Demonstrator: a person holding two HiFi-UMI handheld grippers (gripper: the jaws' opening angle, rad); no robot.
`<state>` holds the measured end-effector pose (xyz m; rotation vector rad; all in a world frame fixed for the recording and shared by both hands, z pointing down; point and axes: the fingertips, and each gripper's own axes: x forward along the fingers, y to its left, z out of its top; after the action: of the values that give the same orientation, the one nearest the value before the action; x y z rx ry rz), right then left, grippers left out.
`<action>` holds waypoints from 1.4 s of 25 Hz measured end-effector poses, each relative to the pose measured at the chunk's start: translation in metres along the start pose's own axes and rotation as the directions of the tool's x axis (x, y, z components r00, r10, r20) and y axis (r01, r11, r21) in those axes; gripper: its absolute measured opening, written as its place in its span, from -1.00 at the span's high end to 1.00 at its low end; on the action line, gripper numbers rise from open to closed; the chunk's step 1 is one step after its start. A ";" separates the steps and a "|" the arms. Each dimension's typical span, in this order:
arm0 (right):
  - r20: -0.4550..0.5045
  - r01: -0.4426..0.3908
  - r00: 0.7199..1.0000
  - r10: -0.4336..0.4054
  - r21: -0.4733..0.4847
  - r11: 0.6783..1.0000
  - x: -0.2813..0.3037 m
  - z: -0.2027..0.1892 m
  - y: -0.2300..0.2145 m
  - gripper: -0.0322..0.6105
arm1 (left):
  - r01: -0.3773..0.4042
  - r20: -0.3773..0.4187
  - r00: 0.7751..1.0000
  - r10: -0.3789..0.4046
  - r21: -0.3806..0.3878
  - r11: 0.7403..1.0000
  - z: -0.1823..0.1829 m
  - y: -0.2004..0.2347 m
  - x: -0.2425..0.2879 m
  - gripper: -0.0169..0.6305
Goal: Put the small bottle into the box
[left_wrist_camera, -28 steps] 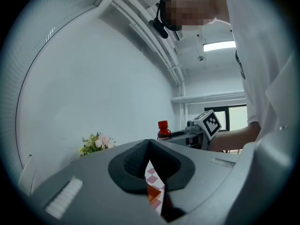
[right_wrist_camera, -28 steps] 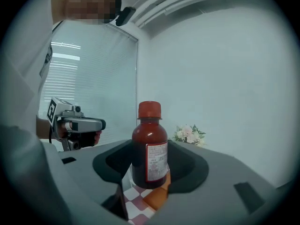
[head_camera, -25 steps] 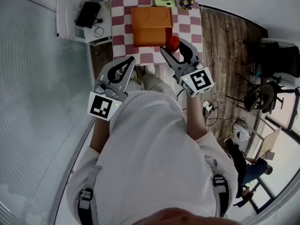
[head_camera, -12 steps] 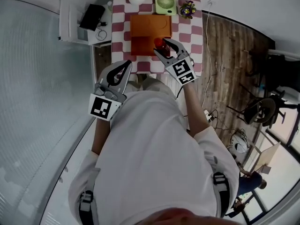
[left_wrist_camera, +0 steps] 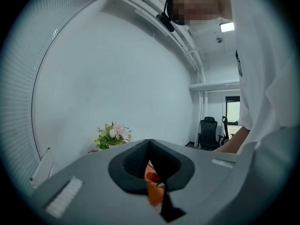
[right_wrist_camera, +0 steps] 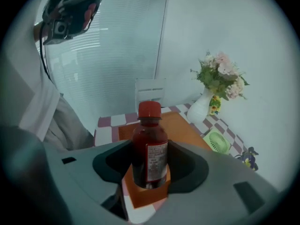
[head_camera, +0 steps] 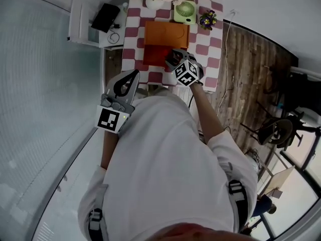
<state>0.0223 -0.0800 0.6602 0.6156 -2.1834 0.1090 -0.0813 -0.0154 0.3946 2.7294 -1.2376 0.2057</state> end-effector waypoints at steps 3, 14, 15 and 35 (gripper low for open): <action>-0.056 -0.042 0.998 0.040 -0.039 0.998 0.019 -0.013 0.005 0.21 | -0.022 -0.019 1.000 0.022 0.019 1.000 -0.004 0.011 -0.003 0.94; -0.322 -0.175 0.937 0.134 -0.100 0.980 0.073 -0.063 0.012 0.21 | -0.057 -0.069 0.996 0.057 0.001 0.998 -0.014 0.025 -0.003 0.94; -0.343 -0.183 0.930 0.135 -0.112 0.977 0.076 -0.065 0.012 0.21 | -0.058 -0.079 0.995 0.059 0.007 0.998 -0.015 0.026 -0.004 0.94; -0.568 -0.316 0.815 0.116 -0.268 0.910 0.109 -0.114 0.022 0.20 | -0.093 -0.061 0.994 0.094 0.016 0.995 -0.012 0.033 -0.020 0.94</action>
<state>0.0364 -0.0707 0.8185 0.0944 -1.6473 0.0075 -0.1198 -0.0197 0.4049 2.6570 -1.3536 0.3066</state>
